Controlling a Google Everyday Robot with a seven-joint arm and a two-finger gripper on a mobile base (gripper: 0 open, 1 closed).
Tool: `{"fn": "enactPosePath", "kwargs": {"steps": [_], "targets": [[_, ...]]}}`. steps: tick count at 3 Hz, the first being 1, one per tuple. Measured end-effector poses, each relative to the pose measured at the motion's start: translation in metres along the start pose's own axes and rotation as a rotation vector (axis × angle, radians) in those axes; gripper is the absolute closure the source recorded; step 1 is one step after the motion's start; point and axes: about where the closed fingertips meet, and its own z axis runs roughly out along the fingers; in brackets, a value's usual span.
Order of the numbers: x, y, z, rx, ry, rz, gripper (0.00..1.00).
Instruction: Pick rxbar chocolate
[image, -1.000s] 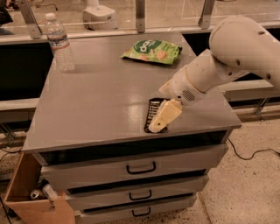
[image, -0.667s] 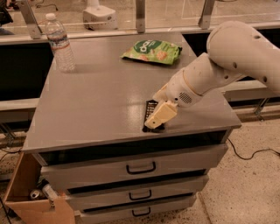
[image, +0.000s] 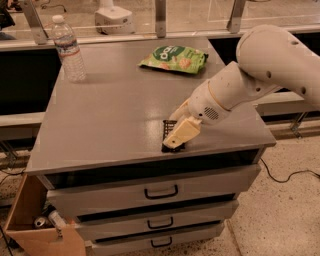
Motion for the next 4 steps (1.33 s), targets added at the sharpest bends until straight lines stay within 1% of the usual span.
{"fn": "enactPosePath", "kwargs": {"steps": [1,2,3,4], "targets": [[-0.012,0.000,-0.006,-0.007,-0.023,-0.022,1.00],[-0.023,-0.009,-0.012,0.000,-0.045,-0.039,1.00],[-0.040,-0.035,-0.023,0.027,-0.126,-0.054,1.00],[-0.057,-0.069,-0.042,0.050,-0.282,-0.054,1.00]]}}
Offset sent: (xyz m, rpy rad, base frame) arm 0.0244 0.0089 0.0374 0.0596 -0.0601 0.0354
